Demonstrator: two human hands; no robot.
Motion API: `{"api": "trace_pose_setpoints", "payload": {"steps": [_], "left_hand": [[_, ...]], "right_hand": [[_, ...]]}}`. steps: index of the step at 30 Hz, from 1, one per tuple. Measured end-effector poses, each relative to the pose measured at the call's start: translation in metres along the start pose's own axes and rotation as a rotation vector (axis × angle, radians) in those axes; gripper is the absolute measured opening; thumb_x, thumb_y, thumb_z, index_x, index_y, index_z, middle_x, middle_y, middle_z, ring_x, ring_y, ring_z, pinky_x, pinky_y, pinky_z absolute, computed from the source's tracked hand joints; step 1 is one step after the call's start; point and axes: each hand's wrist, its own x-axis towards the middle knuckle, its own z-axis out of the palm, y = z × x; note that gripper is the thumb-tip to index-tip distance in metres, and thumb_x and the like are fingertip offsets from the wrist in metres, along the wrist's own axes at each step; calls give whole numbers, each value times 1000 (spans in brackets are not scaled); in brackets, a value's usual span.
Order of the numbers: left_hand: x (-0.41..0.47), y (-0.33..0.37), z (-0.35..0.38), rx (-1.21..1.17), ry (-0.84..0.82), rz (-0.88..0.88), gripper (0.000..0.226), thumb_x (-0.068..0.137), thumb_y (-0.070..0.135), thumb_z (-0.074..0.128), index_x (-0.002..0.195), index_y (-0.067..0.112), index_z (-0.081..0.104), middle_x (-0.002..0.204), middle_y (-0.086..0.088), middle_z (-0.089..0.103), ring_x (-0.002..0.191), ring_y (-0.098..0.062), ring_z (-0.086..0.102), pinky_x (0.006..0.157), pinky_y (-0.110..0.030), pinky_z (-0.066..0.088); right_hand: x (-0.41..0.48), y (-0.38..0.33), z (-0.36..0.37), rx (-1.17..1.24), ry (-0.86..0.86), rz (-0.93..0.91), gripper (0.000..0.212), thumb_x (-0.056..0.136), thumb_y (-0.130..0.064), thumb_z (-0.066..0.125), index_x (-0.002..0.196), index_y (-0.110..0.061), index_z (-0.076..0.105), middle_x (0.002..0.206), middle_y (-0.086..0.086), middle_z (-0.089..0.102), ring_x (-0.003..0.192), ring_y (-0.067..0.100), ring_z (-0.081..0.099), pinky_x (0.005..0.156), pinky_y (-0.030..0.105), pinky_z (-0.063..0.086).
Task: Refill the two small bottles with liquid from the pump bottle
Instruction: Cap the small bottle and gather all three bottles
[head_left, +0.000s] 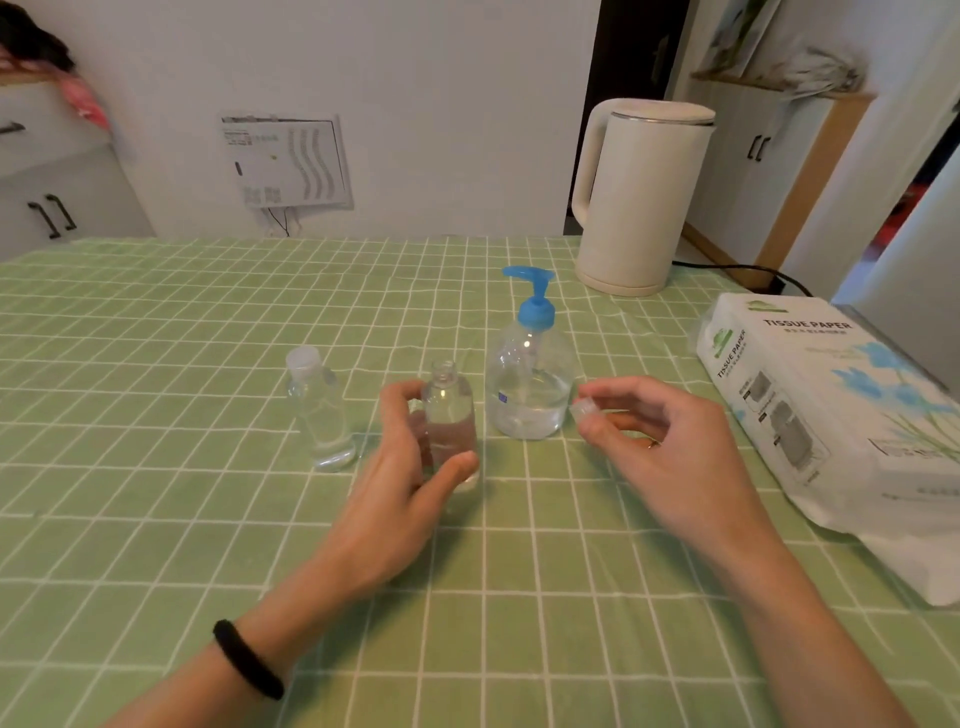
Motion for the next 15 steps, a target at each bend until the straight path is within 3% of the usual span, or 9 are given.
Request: {"api": "trace_pose_setpoints", "payload": {"steps": [5, 9, 12, 15], "left_hand": [[-29, 5, -6, -109, -35, 12, 54, 95, 33, 69, 141, 36, 40, 120, 13, 72, 113, -10, 72, 98, -24, 56], [-40, 0, -15, -71, 21, 21, 51, 91, 28, 77, 133, 41, 53, 114, 12, 76, 105, -10, 75, 94, -22, 57], [-44, -3, -24, -1, 37, 37, 50, 86, 35, 82, 129, 46, 59, 109, 15, 78, 102, -10, 75, 91, -20, 56], [-44, -4, -27, 14, 30, 32, 51, 84, 47, 82, 129, 49, 60, 113, 20, 77, 106, -7, 74, 93, -27, 56]], "right_hand": [[-8, -16, 9, 171, -72, -59, 22, 88, -14, 80, 109, -22, 79, 104, -11, 80, 97, 9, 76, 84, 17, 57], [-16, -27, 14, 248, -98, -98, 25, 84, -19, 79, 109, -22, 79, 106, -7, 80, 101, 12, 75, 84, 17, 57], [-21, -34, 19, 262, -114, -123, 26, 82, -20, 77, 108, -21, 79, 106, -6, 81, 101, 12, 75, 82, 15, 57], [-24, -36, 23, 276, -126, -136, 27, 81, -16, 75, 107, -17, 78, 106, -4, 80, 101, 15, 75, 81, 16, 57]]}}
